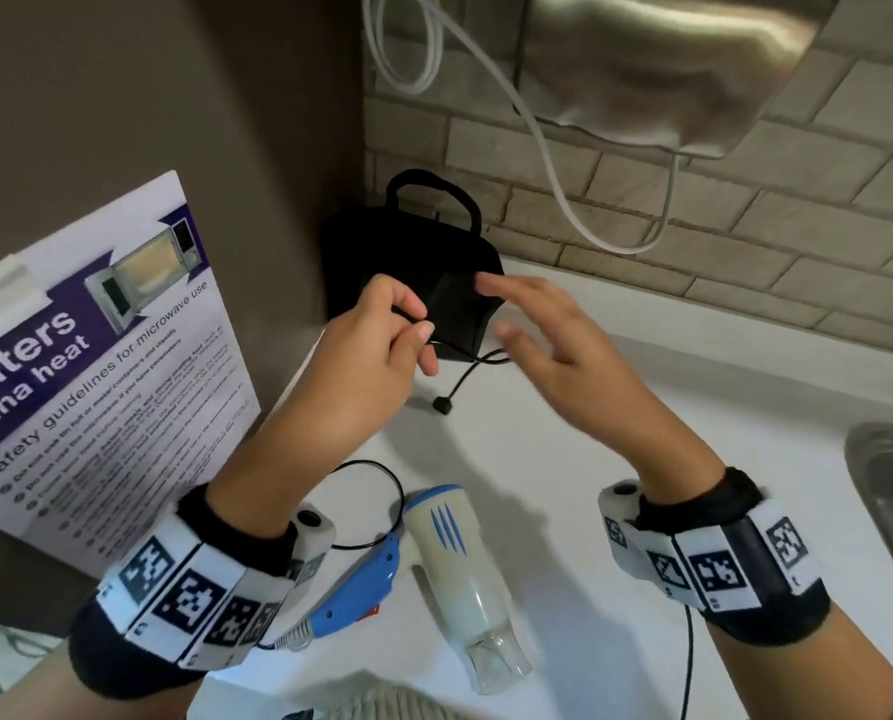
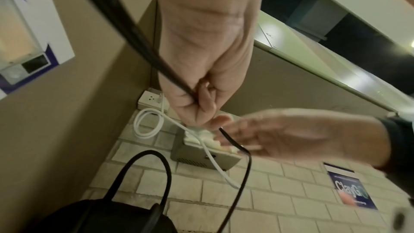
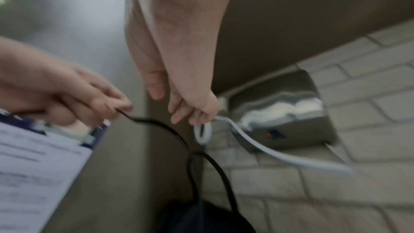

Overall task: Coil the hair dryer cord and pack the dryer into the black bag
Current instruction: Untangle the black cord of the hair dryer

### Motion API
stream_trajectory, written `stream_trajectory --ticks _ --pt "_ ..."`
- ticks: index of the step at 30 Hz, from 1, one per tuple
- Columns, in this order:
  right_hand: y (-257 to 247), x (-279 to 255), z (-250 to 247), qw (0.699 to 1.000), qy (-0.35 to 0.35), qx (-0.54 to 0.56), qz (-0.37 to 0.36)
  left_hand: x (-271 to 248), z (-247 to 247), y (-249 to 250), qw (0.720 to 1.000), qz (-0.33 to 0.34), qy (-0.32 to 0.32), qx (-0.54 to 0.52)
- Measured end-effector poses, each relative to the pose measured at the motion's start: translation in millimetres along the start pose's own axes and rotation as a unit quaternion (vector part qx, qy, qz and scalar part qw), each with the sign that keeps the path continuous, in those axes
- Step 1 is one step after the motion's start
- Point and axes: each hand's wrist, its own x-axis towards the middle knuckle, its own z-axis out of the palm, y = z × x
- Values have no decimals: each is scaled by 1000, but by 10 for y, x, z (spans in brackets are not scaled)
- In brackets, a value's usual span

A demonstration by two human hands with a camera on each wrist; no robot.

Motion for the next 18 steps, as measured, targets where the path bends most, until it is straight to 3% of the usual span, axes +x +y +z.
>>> stream_trajectory --ticks 3,5,7,9,11,12,14,16,18 --pt "-327 20 235 985 -39 -138 -95 -19 23 85 999 27 9 -14" --pt "-400 25 303 984 5 -149 -97 -56 -1 142 999 32 4 -32" --pt "-378 49 265 987 41 -98 -121 -115 -31 200 998 34 2 -48" --pt "-296 86 265 990 31 -69 -117 -165 -64 255 997 46 14 -61" --pt "-200 102 275 999 -14 23 -40 -195 -120 306 994 58 41 -83" --pt "-205 87 261 993 -44 109 9 -202 -159 328 993 64 56 -80" --pt "-249 58 165 968 -63 240 37 -203 -231 366 993 78 73 -47" --pt "-345 42 51 964 -83 254 12 -203 -242 379 994 85 64 -15" --pt "-435 48 -7 982 -91 159 -42 -196 -207 366 995 77 63 1"
